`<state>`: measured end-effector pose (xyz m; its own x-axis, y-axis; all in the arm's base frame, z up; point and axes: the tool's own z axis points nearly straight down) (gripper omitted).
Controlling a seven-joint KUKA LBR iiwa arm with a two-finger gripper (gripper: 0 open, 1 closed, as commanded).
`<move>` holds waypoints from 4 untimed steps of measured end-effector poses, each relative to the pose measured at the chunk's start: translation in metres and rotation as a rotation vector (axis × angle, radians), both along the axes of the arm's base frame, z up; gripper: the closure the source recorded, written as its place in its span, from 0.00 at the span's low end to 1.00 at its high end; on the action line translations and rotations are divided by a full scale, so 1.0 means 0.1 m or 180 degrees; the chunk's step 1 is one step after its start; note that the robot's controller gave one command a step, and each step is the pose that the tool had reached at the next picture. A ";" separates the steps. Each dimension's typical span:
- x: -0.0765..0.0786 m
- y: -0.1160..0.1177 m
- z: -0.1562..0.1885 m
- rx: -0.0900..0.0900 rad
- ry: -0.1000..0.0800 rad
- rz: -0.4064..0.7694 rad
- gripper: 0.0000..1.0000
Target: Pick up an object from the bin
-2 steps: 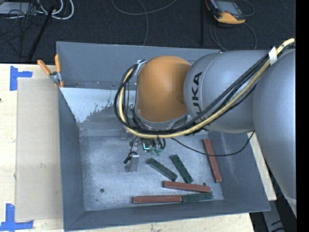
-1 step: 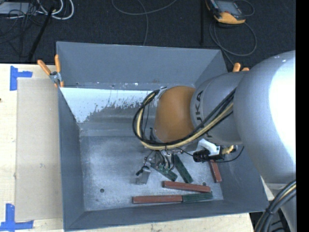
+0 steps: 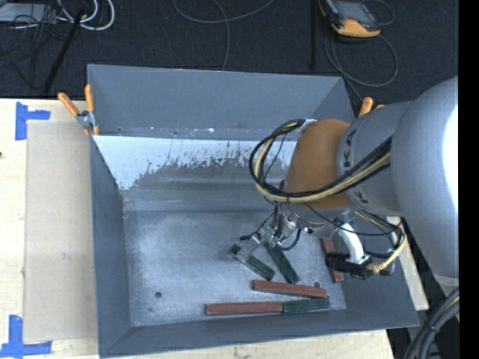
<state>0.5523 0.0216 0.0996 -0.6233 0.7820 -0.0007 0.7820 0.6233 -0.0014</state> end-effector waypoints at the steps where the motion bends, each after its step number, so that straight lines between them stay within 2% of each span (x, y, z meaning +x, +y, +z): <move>1: -0.38 0.16 0.07 0.0005 0.0019 0.0013 0.00; 2: -0.20 0.23 -0.30 -0.0003 -0.0008 -0.0490 0.00; 3: -0.20 0.23 -0.29 0.0000 -0.0003 -0.0492 0.00; 4: -0.20 0.23 -0.29 0.0004 -0.0005 -0.0495 1.00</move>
Offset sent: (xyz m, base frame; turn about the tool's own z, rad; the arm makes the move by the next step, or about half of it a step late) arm -0.0362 0.0160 0.0080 -0.0001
